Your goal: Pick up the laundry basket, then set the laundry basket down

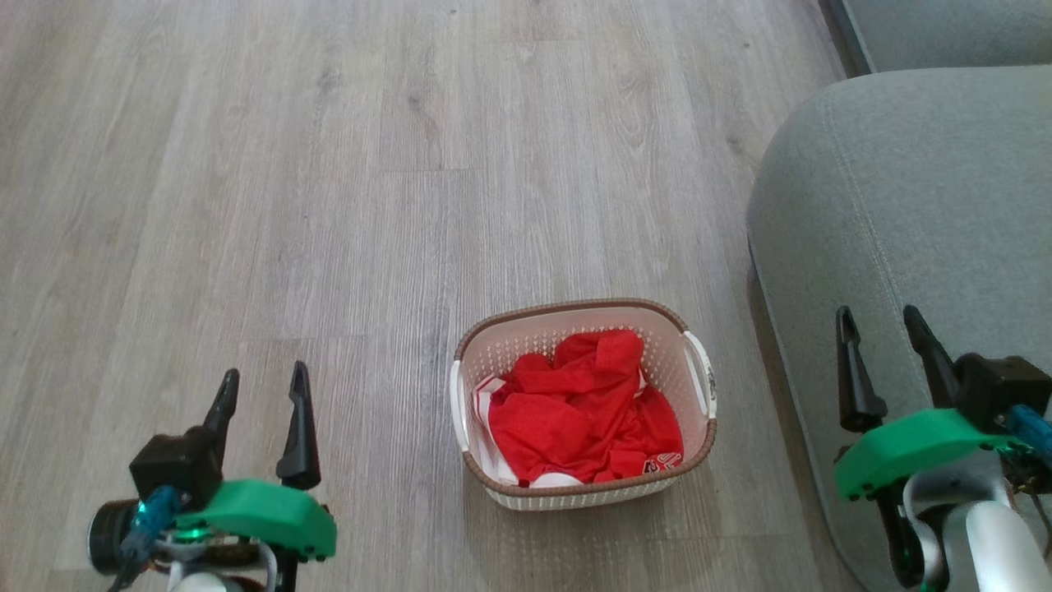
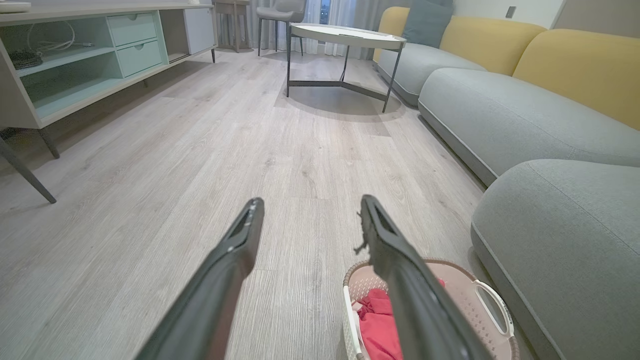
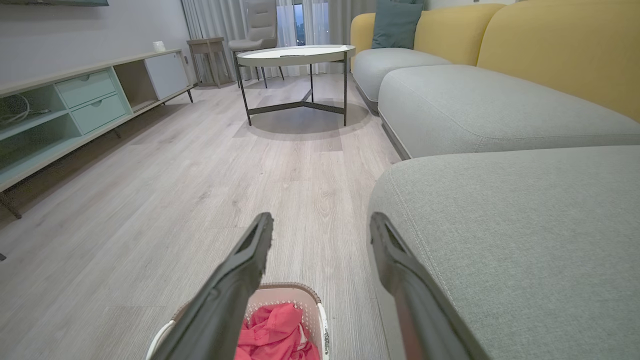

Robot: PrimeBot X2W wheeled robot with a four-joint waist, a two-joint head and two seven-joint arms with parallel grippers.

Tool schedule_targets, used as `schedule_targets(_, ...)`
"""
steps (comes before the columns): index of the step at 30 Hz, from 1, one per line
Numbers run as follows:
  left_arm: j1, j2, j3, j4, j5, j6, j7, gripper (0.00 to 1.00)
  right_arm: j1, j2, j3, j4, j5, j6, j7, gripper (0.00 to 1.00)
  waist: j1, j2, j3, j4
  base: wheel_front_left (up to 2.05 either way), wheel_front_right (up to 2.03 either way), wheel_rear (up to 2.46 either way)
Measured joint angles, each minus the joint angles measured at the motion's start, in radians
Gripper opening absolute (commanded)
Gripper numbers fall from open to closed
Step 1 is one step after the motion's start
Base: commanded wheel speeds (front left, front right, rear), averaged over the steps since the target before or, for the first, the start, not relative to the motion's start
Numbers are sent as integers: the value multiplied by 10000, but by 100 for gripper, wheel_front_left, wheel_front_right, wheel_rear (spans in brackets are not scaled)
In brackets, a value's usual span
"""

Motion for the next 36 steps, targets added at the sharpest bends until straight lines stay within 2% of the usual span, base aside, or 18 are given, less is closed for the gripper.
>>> schedule_targets(11, 5, 69, -67, 10, 90, 142, 0, 100, 0, 2, -2, 25, 2, 0, 0, 100, 0, 0, -110, 49, 0, 0, 0)
schedule_targets(12, 6, 88, -84, 4, 102, 163, -4, 0, 0, 2, -2, 25, 2, 0, 0, 0, 0, 0, -120, 52, 0, 0, 0)
schedule_targets(17, 254, -48, -100, 556, -84, 153, 2, 0, 239, 50, 50, 656, 151, 0, 33, 0, 1, 0, -126, 49, 0, 0, 0)
schedule_targets(36, 194, -54, 0, 936, -2234, -194, 278, 0, 290, 50, 6, 920, 2330, 0, 247, 0, 1, 0, -153, 3, 0, 0, 0)
